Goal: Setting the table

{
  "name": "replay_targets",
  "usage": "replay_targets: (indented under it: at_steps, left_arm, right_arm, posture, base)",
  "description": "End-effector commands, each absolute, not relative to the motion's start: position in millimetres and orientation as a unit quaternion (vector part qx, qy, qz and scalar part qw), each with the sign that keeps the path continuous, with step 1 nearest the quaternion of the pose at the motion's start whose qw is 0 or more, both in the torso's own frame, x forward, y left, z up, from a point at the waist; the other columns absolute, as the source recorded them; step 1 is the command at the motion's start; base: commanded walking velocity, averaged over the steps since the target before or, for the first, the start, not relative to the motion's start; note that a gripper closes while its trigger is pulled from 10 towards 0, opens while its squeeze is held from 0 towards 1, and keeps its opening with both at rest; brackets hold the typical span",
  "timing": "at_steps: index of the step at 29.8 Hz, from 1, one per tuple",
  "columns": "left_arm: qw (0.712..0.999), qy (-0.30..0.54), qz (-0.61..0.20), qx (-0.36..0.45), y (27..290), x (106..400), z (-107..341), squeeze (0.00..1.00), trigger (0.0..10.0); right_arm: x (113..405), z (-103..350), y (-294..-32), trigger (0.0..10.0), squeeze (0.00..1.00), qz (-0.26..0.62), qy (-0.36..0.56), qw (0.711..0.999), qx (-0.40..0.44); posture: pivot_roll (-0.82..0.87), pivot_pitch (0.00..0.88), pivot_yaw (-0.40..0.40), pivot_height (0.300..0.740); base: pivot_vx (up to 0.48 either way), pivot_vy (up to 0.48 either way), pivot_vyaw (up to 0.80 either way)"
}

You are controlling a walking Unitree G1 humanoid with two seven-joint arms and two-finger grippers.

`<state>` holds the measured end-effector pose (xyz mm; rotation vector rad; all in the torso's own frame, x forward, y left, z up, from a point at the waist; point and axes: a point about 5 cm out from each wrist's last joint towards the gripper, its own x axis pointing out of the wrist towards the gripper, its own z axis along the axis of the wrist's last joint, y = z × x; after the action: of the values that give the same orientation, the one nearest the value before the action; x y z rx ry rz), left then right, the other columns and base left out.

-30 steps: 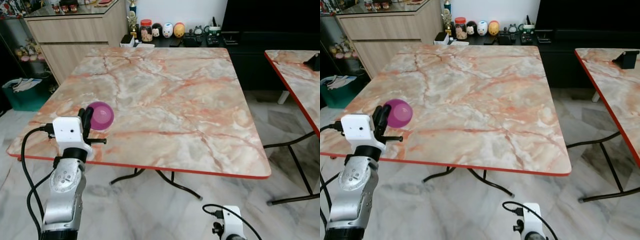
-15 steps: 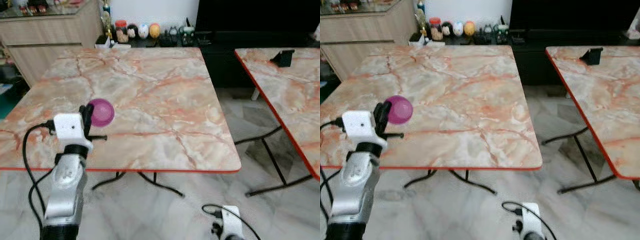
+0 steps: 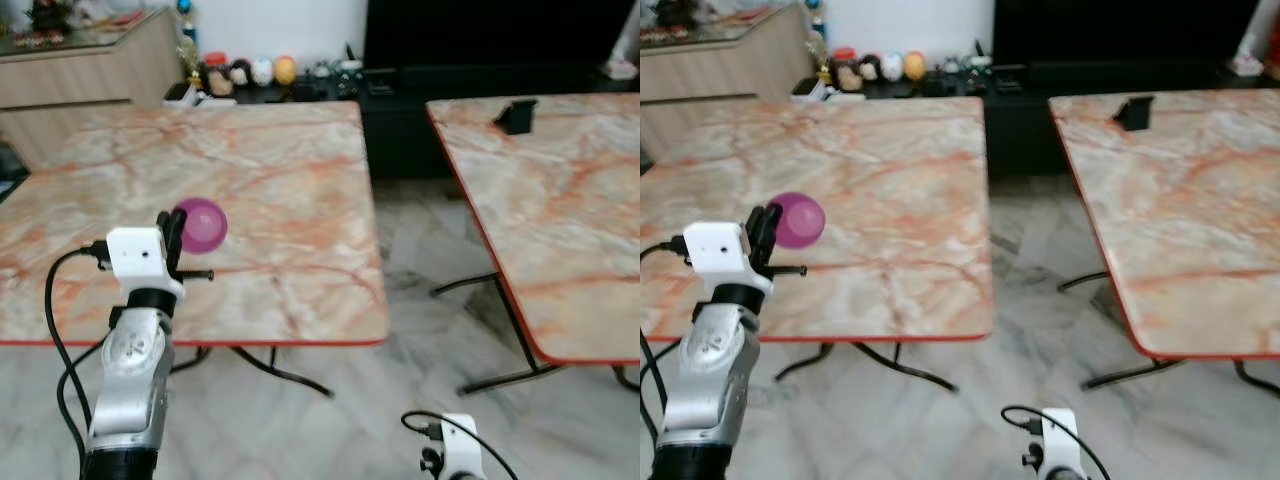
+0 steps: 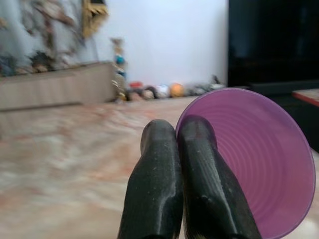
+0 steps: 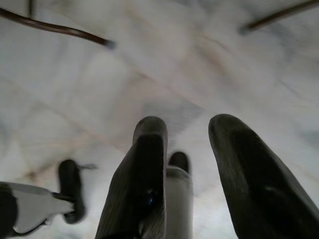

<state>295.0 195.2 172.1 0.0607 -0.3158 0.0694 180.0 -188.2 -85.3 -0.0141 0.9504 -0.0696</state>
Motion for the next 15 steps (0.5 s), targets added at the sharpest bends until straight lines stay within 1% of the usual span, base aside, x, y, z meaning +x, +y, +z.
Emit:
replay_targets:
  at_steps: [1, 15]
  left_arm:
    - [0.984, -0.168, 0.036, 0.037, 197.2, 295.1, 177.7, 0.00, 10.0]
    - [0.984, -0.170, 0.037, 0.033, 195.9, 296.9, 179.2, 0.00, 10.0]
  right_arm:
    - [183.4, -83.3, -190.0, 10.0, 0.00, -0.034, 0.451, 0.892, -0.009]
    - [184.3, -82.9, -190.4, 10.0, 0.00, -0.035, 0.450, 0.892, -0.009]
  posture:
    - [-0.04, 0.000, 0.035, 0.740]
    - [-0.04, 0.000, 0.031, 0.740]
  base:
    - [0.000, -0.480, 0.00]
    - [0.000, -0.478, 0.00]
